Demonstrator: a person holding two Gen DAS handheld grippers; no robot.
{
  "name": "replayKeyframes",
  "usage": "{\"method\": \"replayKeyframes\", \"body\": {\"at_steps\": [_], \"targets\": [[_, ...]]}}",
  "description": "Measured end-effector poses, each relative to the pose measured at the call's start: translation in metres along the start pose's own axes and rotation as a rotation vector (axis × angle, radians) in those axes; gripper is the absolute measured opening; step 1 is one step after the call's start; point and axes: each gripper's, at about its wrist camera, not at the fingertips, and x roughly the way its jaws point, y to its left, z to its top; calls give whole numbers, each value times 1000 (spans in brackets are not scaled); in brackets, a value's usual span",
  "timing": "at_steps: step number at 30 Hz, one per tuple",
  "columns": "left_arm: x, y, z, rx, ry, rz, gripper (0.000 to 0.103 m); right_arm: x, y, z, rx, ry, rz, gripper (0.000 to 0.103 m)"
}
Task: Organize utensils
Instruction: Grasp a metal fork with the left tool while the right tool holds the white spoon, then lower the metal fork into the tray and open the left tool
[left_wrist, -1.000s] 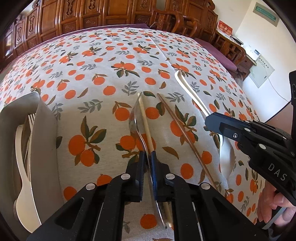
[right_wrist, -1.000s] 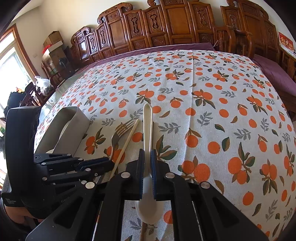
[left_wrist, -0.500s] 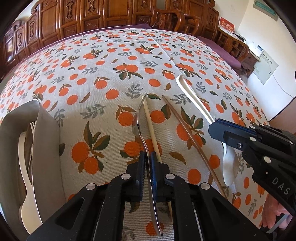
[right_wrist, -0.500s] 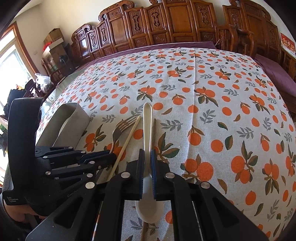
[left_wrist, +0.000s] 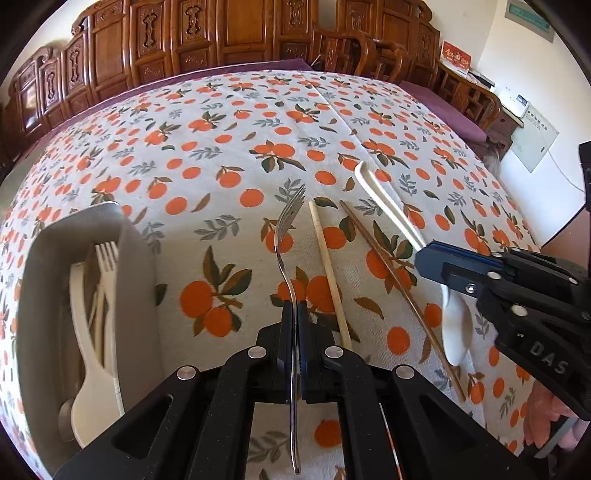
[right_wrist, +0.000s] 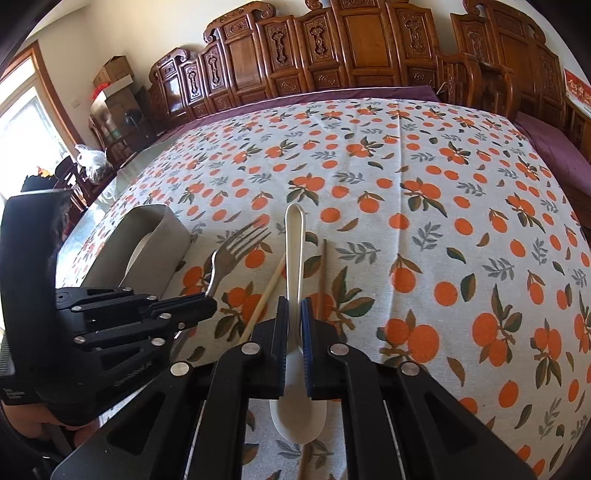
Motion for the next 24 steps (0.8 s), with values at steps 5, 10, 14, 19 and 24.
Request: {"method": "replayKeyframes", "body": {"at_steps": [5,10,14,19,24], "targets": [[-20,3,-2,15,-27,10,2,-3,6,-3,3,-10,11,9],[-46,8,-5,18,-51,15,2,-6,15,-13,12,-8,15,8],[-66,12,-9,16,-75,15,2,-13,25,-20,5,-12,12,8],[-92,24,-16,4,-106,11,2,-24,41,-24,-12,-34,17,8],[-112,44,-23,-19,-133,7,2,-29,58,-31,-27,-41,32,8]]}}
